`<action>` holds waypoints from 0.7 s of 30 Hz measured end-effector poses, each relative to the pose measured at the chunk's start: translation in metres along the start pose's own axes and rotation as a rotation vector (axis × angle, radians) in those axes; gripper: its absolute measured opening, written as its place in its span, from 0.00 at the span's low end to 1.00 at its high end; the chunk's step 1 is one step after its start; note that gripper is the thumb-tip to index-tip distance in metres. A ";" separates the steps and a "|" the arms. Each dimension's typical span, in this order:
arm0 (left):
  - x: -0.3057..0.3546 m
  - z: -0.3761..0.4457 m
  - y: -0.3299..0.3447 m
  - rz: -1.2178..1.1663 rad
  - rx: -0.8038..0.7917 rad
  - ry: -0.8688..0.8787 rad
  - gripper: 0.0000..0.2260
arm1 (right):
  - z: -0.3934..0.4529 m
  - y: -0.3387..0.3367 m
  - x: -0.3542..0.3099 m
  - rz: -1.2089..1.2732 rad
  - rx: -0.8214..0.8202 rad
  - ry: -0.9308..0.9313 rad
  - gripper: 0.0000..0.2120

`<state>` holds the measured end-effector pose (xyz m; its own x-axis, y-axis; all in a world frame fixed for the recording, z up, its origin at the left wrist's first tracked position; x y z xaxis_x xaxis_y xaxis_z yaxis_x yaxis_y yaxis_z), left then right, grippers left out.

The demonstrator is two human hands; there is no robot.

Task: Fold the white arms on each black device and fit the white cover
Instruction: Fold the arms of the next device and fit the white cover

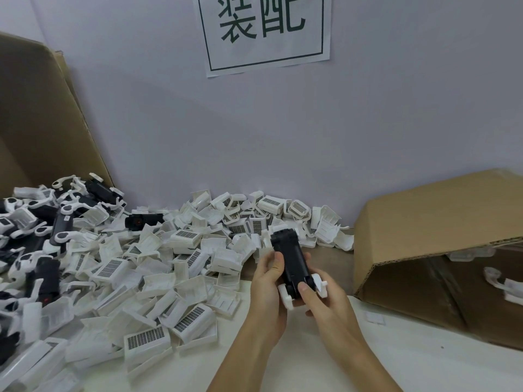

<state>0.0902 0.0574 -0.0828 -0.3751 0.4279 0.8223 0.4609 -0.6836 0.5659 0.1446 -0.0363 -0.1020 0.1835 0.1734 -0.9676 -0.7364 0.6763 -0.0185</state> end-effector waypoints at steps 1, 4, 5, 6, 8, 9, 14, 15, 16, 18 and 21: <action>-0.001 0.000 -0.001 0.021 0.022 -0.014 0.21 | 0.000 0.000 -0.001 0.003 0.010 -0.020 0.13; -0.004 0.002 -0.005 0.104 0.106 -0.066 0.19 | 0.000 -0.003 -0.002 -0.002 0.095 -0.074 0.14; -0.004 0.004 -0.007 0.138 0.124 -0.075 0.19 | 0.000 -0.005 0.000 -0.010 0.131 -0.081 0.13; -0.003 0.005 -0.009 0.178 0.139 -0.077 0.17 | 0.001 -0.007 0.001 -0.013 0.169 -0.083 0.11; 0.001 0.006 -0.011 0.260 0.155 -0.065 0.14 | 0.002 -0.010 0.005 -0.002 0.240 -0.090 0.08; 0.003 0.006 -0.011 0.297 0.155 -0.058 0.14 | 0.002 -0.011 0.005 -0.004 0.276 -0.102 0.07; 0.014 0.009 -0.004 0.451 0.077 -0.047 0.14 | 0.000 -0.011 0.003 -0.118 0.357 -0.206 0.14; 0.017 0.009 -0.003 0.471 0.042 -0.045 0.14 | 0.000 -0.011 0.003 -0.175 0.357 -0.219 0.18; 0.019 0.009 -0.001 0.483 0.010 -0.045 0.14 | 0.000 -0.010 0.003 -0.235 0.349 -0.231 0.22; 0.025 0.008 -0.001 0.508 -0.033 -0.050 0.14 | -0.001 -0.008 0.002 -0.339 0.318 -0.272 0.28; 0.029 0.009 -0.005 0.535 -0.027 -0.086 0.18 | -0.004 -0.002 -0.003 -0.459 0.267 -0.355 0.29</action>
<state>0.0842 0.0790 -0.0611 -0.0262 0.0618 0.9977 0.5483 -0.8337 0.0661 0.1427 -0.0406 -0.0998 0.6802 0.0193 -0.7327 -0.3521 0.8854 -0.3035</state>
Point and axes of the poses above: each hand's wrist, its own z-axis towards the middle knuckle, its own y-axis out of the palm, x = y × z, the point moved 3 cm from there along z, towards the middle knuckle, and after that the axes turned 5 degrees about -x, right-handed, at the moved point
